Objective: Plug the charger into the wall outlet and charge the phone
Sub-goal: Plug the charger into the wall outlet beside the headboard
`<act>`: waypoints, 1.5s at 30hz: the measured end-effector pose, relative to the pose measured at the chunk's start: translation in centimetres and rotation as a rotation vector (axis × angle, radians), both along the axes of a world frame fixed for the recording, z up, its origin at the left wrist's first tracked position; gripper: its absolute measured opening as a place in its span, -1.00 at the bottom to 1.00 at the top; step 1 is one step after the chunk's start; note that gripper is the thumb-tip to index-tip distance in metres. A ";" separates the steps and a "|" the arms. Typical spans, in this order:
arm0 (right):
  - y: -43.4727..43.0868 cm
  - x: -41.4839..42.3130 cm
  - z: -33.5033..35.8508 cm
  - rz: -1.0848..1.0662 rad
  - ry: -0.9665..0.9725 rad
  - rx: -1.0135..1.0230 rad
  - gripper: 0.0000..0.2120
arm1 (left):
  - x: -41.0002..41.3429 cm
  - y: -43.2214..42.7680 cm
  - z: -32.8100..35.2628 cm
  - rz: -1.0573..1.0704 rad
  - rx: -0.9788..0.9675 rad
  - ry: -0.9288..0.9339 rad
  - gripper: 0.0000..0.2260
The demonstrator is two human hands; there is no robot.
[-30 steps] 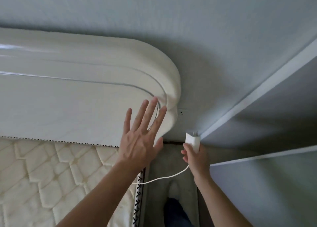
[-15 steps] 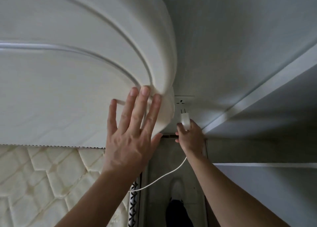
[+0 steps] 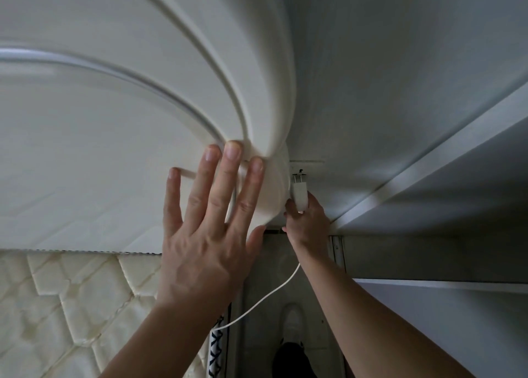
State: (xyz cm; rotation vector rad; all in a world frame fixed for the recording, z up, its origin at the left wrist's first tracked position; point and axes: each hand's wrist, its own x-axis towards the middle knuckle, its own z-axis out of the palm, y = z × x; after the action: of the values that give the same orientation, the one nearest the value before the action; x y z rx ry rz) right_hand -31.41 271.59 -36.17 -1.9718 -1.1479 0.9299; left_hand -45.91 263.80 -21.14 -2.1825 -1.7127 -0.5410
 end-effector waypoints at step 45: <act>1.9 -0.8 1.6 -0.117 0.349 -0.106 -0.72 | -0.6 0.4 -0.3 0.005 0.023 0.033 -0.18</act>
State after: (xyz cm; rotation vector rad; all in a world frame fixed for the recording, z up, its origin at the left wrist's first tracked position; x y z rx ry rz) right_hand -32.18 273.51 -34.59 -1.8415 -0.7927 1.2348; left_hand -46.48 264.19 -21.39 -2.1591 -1.6864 -0.5182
